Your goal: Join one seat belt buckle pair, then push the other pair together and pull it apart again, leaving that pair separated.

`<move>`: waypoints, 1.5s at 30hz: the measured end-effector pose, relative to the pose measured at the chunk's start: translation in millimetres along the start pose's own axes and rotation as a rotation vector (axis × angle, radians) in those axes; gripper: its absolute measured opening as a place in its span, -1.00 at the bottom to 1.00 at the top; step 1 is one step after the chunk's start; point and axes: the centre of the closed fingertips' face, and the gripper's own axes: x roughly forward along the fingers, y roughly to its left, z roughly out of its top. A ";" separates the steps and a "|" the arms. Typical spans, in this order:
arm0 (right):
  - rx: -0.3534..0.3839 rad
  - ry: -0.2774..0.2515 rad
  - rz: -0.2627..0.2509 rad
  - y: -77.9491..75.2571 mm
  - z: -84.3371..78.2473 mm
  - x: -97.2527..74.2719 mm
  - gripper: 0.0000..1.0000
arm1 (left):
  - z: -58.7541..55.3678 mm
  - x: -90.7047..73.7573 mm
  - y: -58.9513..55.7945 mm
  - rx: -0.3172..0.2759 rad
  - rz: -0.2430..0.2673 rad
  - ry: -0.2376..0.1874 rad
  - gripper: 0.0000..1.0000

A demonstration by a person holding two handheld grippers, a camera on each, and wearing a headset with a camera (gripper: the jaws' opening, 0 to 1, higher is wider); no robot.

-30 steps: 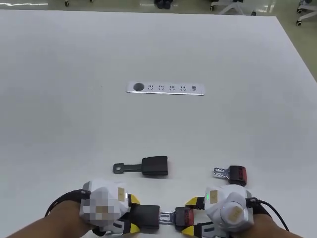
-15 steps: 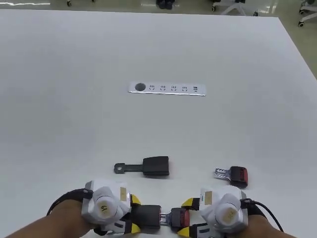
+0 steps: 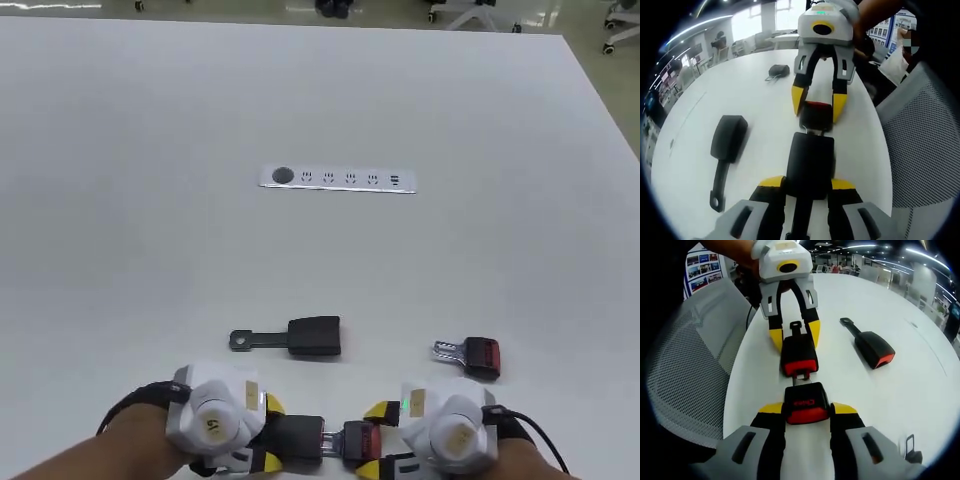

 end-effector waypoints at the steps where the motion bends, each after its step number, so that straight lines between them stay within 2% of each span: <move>1: -0.002 0.002 0.000 0.2 0.1 0.5 -0.36 | -0.3 0.1 0.2 -0.001 0.000 -0.001 -0.34; 7: 0.004 -0.002 -0.007 2.2 3.5 0.4 -0.37 | -1.4 0.4 1.0 0.001 0.001 -0.002 -0.35; 18: 0.015 0.001 -0.011 4.6 13.0 10.1 -0.37 | 0.7 -1.5 0.7 0.005 -0.003 -0.003 -0.35; 21: 0.031 -0.003 -0.014 5.5 15.1 11.2 -0.38 | 1.3 -1.1 0.5 0.010 -0.006 -0.005 -0.35; 22: 0.028 0.000 -0.014 5.2 14.5 10.0 -0.38 | 3.3 -1.3 0.8 0.036 -0.011 -0.019 -0.35; 24: 0.034 0.000 -0.018 3.4 11.6 8.5 -0.38 | -1.6 -2.4 -1.1 0.021 -0.011 -0.007 -0.35; 28: 0.040 0.001 -0.040 4.4 12.0 9.7 -0.37 | -1.7 -2.9 -3.5 0.018 -0.009 -0.003 -0.35; 36: 0.021 0.010 -0.027 4.0 11.7 10.3 -0.38 | -3.2 -3.3 -5.8 0.018 -0.011 0.009 -0.34; 42: 0.025 -0.010 -0.017 3.4 14.5 9.4 -0.37 | -5.1 -4.7 -5.5 0.008 -0.015 -0.015 -0.34; 43: 0.032 -0.025 -0.015 2.7 13.8 8.7 -0.37 | -4.4 -5.0 -5.5 -0.010 -0.018 -0.042 -0.34; 45: 0.034 -0.060 -0.013 2.0 13.9 7.7 -0.37 | -4.0 -6.5 -5.7 -0.014 -0.015 -0.050 -0.34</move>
